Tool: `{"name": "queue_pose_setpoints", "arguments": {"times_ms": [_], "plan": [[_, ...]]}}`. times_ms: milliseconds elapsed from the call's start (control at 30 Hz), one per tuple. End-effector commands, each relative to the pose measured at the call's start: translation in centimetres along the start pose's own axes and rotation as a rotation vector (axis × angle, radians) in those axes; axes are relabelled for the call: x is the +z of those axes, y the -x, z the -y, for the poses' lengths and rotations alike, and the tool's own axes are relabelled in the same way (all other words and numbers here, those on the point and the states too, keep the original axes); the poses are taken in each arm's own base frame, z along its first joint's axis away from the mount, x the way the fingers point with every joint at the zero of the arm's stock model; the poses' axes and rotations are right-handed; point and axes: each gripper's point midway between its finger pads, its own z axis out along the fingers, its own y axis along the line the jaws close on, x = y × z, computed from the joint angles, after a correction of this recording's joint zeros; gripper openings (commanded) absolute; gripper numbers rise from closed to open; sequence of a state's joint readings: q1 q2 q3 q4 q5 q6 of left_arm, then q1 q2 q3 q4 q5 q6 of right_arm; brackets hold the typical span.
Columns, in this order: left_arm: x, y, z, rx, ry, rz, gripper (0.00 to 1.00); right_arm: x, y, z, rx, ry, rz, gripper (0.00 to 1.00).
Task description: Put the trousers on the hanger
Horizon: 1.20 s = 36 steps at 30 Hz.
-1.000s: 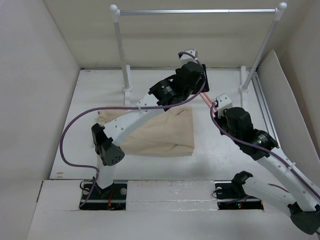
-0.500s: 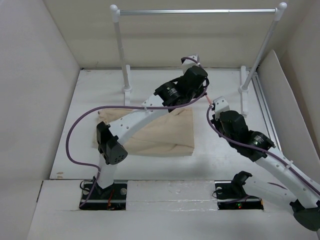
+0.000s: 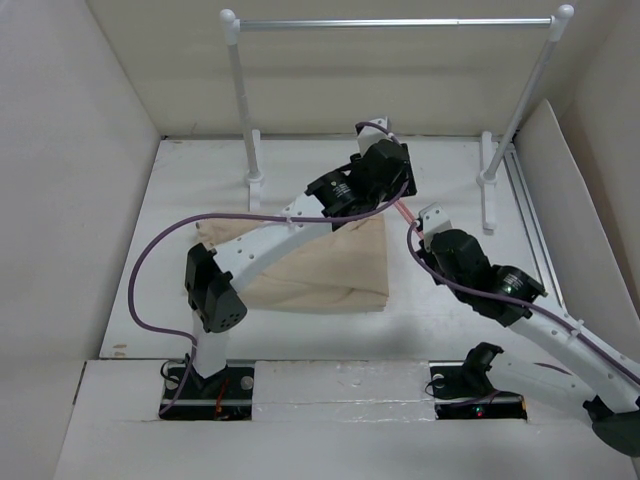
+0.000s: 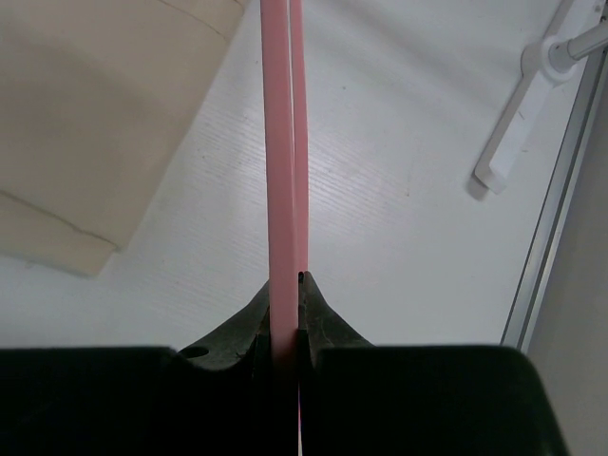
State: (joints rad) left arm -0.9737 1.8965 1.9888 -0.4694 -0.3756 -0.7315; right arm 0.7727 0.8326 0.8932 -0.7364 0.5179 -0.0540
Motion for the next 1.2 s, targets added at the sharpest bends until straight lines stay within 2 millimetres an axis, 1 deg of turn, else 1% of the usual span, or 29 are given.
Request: {"name": "queue_pose_setpoints", "arguments": {"times_ms": [0, 67, 133, 233, 267, 300, 333, 433, 467, 500, 533, 600, 633, 667, 700, 733, 767, 800, 833, 867, 900, 933, 967, 1000, 1033, 1067, 1100, 1133, 1167], "plan": [[-2.7, 3.8, 0.9, -0.045, -0.039, 0.098, 0.58, -0.4, 1.2, 0.0, 0.029, -0.013, 0.025, 0.00], [-2.8, 4.1, 0.5, -0.051, -0.012, 0.107, 0.57, -0.4, 1.1, 0.2, 0.039, -0.021, 0.026, 0.00], [-2.5, 4.1, 0.1, -0.052, 0.012, 0.109, 0.53, -0.6, 1.0, 0.4, 0.049, -0.033, 0.025, 0.00], [-2.4, 4.1, 0.2, -0.054, 0.016, 0.107, 0.32, -0.8, 0.9, 0.5, 0.041, -0.041, 0.022, 0.00], [-2.5, 3.9, 0.5, -0.057, 0.000, 0.097, 0.24, -0.8, 0.9, 0.5, 0.073, -0.045, 0.021, 0.00], [-2.4, 3.5, 0.7, -0.060, -0.011, 0.078, 0.19, -0.8, 0.7, 0.4, 0.077, -0.052, 0.015, 0.00], [-2.3, 3.4, 0.7, -0.059, -0.010, 0.077, 0.19, -0.8, 0.7, 0.4, 0.079, -0.054, 0.012, 0.00], [-2.3, 2.3, 0.8, -0.065, -0.021, 0.030, 0.21, -0.5, 0.7, 0.3, 0.068, -0.059, -0.004, 0.00], [-2.3, 1.8, 0.6, -0.061, -0.018, 0.010, 0.09, -0.5, 0.7, 0.3, 0.064, -0.061, -0.011, 0.00], [-2.2, 1.5, 0.4, -0.063, -0.012, 0.002, 0.01, -0.5, 0.6, 0.4, 0.062, -0.064, -0.018, 0.00], [-2.3, 1.3, 0.1, -0.066, -0.006, -0.001, 0.00, -0.4, 0.6, 0.5, 0.066, -0.075, -0.022, 0.00], [-2.3, 0.5, -0.3, -0.075, -0.002, -0.024, 0.00, -0.5, 0.8, 0.5, 0.069, -0.073, -0.017, 0.16], [-2.7, 0.6, -0.1, -0.087, -0.014, -0.023, 0.00, -0.5, 0.8, 0.3, 0.067, -0.059, -0.011, 0.26], [-2.5, -0.3, -0.6, -0.092, -0.008, -0.044, 0.00, -0.5, 0.9, 0.1, 0.066, -0.044, -0.008, 0.47], [-2.7, -0.6, -0.8, -0.103, -0.010, -0.051, 0.00, -0.7, 1.0, -0.2, 0.058, -0.022, -0.010, 0.55], [-3.7, -0.1, -0.7, -0.141, -0.029, -0.040, 0.00, -0.9, 1.1, -0.8, 0.047, 0.022, -0.014, 0.60], [-3.4, -1.5, -1.8, -0.154, -0.018, -0.054, 0.00, -1.3, 1.3, -0.9, 0.047, 0.045, -0.014, 0.68], [-4.7, -0.8, -1.9, -0.188, -0.039, -0.034, 0.00, -2.1, 1.8, -0.8, 0.052, 0.062, -0.008, 0.71], [-5.1, -1.1, -2.2, -0.229, -0.048, -0.033, 0.00, -2.6, 2.1, -1.2, 0.044, 0.108, -0.002, 0.75], [-4.6, -2.9, -3.1, -0.241, -0.052, -0.052, 0.00, -3.4, 2.4, -1.2, 0.045, 0.133, 0.011, 0.80], [-5.9, -2.7, -2.8, -0.273, -0.090, -0.047, 0.00, -4.2, 3.3, -1.1, 0.058, 0.151, 0.037, 0.83], [-6.1, -3.2, -2.9, -0.293, -0.106, -0.053, 0.00, -4.7, 3.6, -1.5, 0.064, 0.188, 0.050, 0.85], [-5.8, -4.9, -3.6, -0.322, -0.102, -0.070, 0.00, -4.9, 3.8, -1.5, 0.075, 0.209, 0.056, 0.89], [-6.1, -4.9, -3.9, -0.339, -0.107, -0.061, 0.00, -5.2, 4.1, -1.5, 0.090, 0.223, 0.073, 0.89], [-6.5, -5.4, -3.1, -0.345, -0.138, -0.052, 0.00, -5.1, 4.0, -2.5, 0.093, 0.277, 0.072, 0.89], [-5.9, -7.0, -4.3, -0.334, -0.118, -0.074, 0.00, -4.9, 4.0, -2.7, 0.109, 0.297, 0.070, 0.89], [-5.7, -7.7, -4.4, -0.331, -0.123, -0.087, 0.00, -4.6, 4.2, -2.9, 0.088, 0.318, 0.080, 0.89], [-5.4, -8.0, -4.1, -0.337, -0.144, -0.093, 0.00, -4.8, 4.1, -3.9, 0.082, 0.376, 0.076, 0.89], [-5.0, -8.9, -4.7, -0.319, -0.135, -0.100, 0.00, -4.9, 4.3, -4.4, 0.078, 0.406, 0.082, 0.91]]}}
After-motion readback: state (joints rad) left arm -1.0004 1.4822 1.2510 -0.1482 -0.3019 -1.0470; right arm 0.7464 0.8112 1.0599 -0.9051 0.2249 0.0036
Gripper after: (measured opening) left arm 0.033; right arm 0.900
